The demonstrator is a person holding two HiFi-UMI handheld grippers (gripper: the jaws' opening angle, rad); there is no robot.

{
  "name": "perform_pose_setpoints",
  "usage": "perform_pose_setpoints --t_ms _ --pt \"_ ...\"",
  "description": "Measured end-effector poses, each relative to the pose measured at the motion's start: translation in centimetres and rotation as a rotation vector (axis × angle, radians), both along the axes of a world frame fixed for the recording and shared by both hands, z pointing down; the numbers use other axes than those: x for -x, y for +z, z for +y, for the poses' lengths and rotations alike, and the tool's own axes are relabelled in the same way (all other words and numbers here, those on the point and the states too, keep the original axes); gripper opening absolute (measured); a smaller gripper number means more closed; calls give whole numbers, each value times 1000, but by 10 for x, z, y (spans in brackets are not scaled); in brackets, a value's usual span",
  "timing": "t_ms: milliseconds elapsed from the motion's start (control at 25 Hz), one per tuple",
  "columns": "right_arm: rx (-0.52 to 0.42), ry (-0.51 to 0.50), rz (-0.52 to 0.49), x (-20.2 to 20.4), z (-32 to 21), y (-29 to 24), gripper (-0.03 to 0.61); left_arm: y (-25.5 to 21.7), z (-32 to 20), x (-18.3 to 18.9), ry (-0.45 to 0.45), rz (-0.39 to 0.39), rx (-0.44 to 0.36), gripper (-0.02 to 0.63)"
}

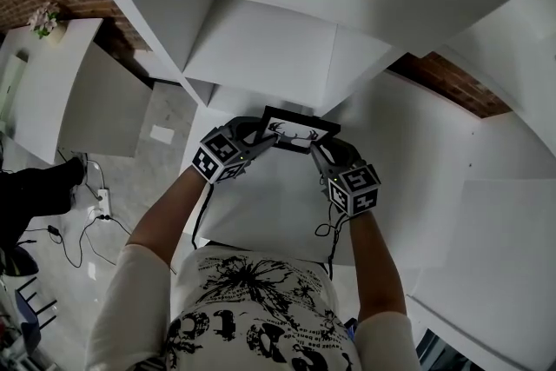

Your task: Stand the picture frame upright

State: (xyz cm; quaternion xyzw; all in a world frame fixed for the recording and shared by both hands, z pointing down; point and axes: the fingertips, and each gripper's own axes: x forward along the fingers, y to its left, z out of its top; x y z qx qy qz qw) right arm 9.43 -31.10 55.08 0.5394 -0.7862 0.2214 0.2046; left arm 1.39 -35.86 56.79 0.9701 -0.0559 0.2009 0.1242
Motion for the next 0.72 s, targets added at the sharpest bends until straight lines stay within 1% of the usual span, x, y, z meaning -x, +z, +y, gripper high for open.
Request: perform_pose_setpoints --t_ms 200,400,560,720 --pt "17 20 35 -3 -3 5 92 5 -4 -4 11 -24 -18 153" --pt "19 33 77 -1 -11 9 92 9 -13 -2 18 -42 -65 153" --pt "18 45 81 -2 -15 11 92 16 -17 -3 15 -46 -56 156" --pt "14 29 106 0 -20 11 92 18 -21 -2 18 -61 -68 158"
